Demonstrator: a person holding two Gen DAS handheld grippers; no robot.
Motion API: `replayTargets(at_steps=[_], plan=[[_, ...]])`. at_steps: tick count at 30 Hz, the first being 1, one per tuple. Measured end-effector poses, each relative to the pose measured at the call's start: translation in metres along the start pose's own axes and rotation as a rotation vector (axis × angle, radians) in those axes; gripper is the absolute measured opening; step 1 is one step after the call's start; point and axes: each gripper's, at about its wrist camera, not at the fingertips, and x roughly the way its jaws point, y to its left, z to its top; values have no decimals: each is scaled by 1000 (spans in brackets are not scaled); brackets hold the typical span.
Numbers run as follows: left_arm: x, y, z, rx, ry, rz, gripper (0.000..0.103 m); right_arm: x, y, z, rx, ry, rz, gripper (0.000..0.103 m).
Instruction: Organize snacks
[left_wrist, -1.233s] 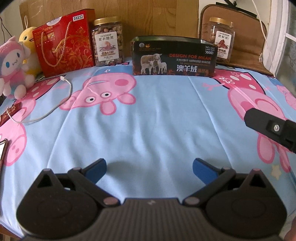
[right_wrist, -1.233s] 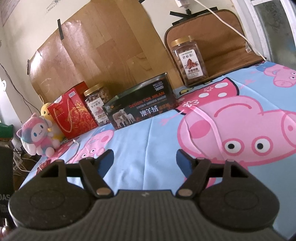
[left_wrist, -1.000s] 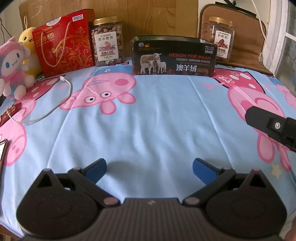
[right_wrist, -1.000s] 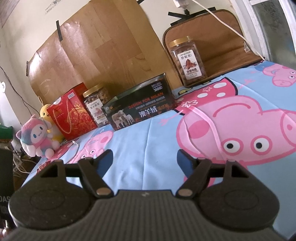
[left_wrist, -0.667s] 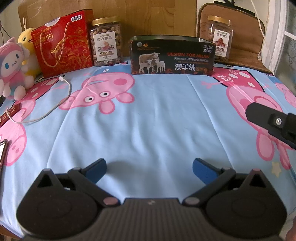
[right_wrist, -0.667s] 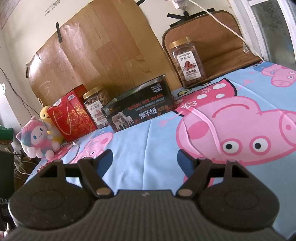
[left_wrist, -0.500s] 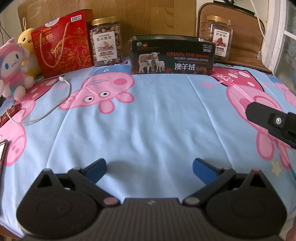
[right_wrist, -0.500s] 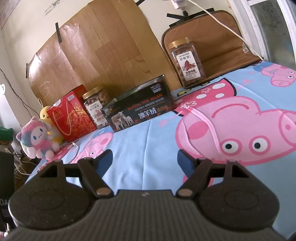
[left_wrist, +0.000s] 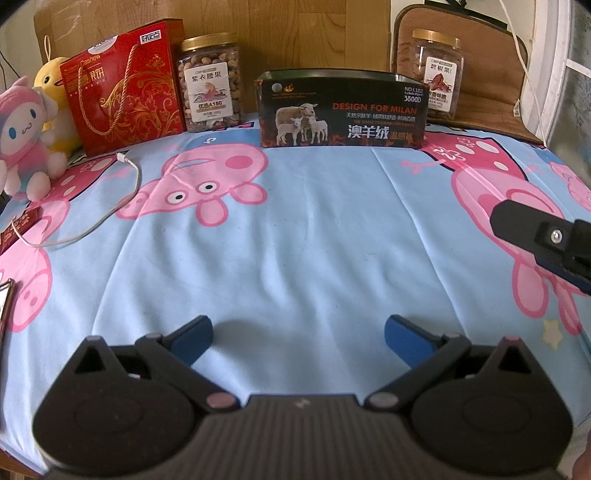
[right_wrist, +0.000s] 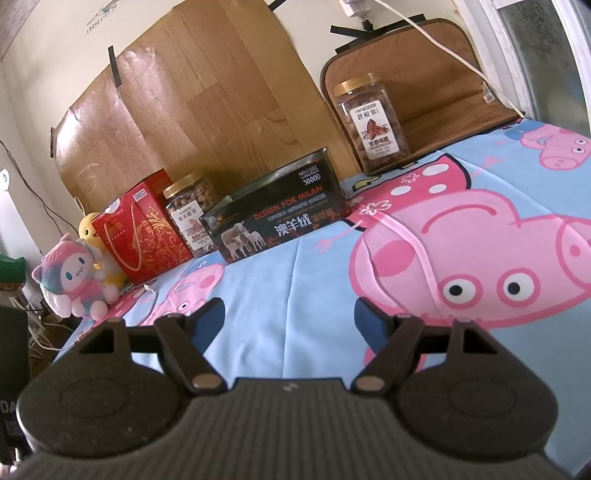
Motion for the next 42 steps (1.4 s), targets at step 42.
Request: replayTargets(at_steps=[42], plan=[[2, 1, 1, 15, 0, 5, 103, 0, 1, -1, 7, -4, -3, 80]])
